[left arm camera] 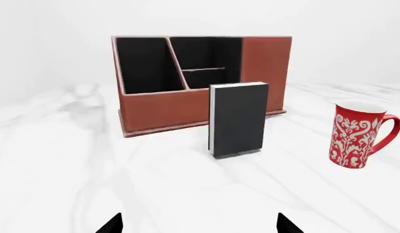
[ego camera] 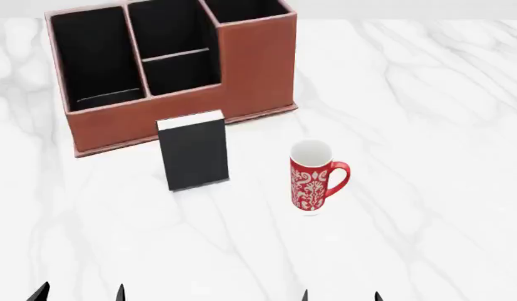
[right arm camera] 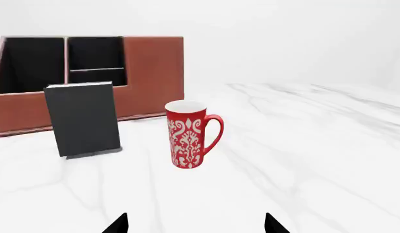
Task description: Pick up the book and place it in the front compartment of the caddy.
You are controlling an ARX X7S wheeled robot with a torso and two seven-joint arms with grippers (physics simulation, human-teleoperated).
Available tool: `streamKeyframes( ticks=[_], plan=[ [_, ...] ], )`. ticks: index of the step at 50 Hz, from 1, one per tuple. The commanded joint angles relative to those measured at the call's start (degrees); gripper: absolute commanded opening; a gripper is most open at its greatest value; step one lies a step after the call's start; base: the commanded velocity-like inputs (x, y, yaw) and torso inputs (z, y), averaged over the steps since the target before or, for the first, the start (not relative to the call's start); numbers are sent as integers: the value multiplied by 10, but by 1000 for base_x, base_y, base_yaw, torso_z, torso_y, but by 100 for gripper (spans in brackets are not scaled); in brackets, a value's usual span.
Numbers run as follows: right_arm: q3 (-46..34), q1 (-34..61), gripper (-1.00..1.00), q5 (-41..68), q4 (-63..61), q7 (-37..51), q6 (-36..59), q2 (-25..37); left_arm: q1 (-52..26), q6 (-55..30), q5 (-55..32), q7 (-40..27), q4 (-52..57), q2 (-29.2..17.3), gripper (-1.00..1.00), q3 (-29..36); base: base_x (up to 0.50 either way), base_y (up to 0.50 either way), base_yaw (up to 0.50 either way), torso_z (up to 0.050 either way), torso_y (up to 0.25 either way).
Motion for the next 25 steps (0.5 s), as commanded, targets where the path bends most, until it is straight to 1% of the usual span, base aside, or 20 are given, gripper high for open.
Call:
streamKeyframes(
  ticks=[1,7,9,15,17,20,24,25],
  plan=[
    [-13,-4,100,9,-10,10,6,9,0,-2,-9,-11,4,-9,100,10,0,0,0,0,0],
    [-26,-4,100,18,-24,27,15,21,1,-12,-18,-23,18,-22,100,24,0,0,0,0,0],
    [-28,-8,100,21,-36,32,15,24,3,-27,-24,-23,35,-26,100,26,0,0,0,0,0],
    [-23,-34,100,28,-136,47,63,38,9,-130,-64,-23,159,-40,100,22,0,0,0,0,0],
    [-11,-42,100,37,-187,53,92,45,-2,-189,-66,-26,216,-51,100,27,0,0,0,0,0],
    [5,-51,100,42,-237,67,115,52,-30,-233,-74,-35,250,-52,100,23,0,0,0,0,0],
    [19,-66,100,35,-288,81,113,64,-59,-229,-81,-34,234,-52,100,24,0,0,0,0,0],
    [29,-68,100,48,-292,82,108,62,-63,-226,-81,-35,232,-54,100,25,0,0,0,0,0]
  ],
)
